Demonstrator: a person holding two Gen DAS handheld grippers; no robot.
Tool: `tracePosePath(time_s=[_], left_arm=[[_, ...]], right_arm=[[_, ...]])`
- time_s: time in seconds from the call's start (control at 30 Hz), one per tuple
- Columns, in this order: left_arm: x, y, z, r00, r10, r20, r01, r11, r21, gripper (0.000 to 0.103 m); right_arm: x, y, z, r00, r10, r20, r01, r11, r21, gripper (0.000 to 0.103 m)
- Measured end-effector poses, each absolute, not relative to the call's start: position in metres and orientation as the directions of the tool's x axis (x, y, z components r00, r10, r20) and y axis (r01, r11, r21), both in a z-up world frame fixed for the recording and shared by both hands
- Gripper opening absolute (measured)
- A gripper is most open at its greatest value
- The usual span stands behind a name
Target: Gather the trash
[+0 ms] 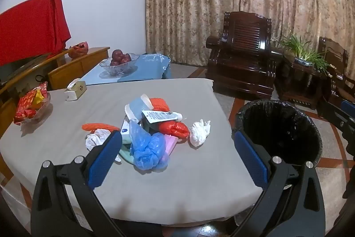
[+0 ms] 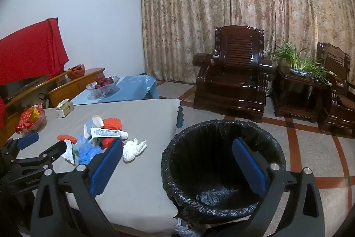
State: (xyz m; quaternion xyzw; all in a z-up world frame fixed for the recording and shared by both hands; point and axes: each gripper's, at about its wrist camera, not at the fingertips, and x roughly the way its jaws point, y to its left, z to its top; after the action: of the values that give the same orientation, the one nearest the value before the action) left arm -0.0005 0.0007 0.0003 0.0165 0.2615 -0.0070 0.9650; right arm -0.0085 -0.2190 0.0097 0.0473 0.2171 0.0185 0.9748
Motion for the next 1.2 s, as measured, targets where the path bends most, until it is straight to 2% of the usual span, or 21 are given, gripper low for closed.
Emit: tracePosePath(time_s=[1.2], left_arm=[[-0.001, 0.000, 0.010, 0.868, 0.005, -0.496, 0.021, 0.999, 0.045, 0.098]], right_arm=[[-0.009, -0.219, 0.011, 0.906, 0.055, -0.419, -0.015, 0.995, 0.099, 0.097]])
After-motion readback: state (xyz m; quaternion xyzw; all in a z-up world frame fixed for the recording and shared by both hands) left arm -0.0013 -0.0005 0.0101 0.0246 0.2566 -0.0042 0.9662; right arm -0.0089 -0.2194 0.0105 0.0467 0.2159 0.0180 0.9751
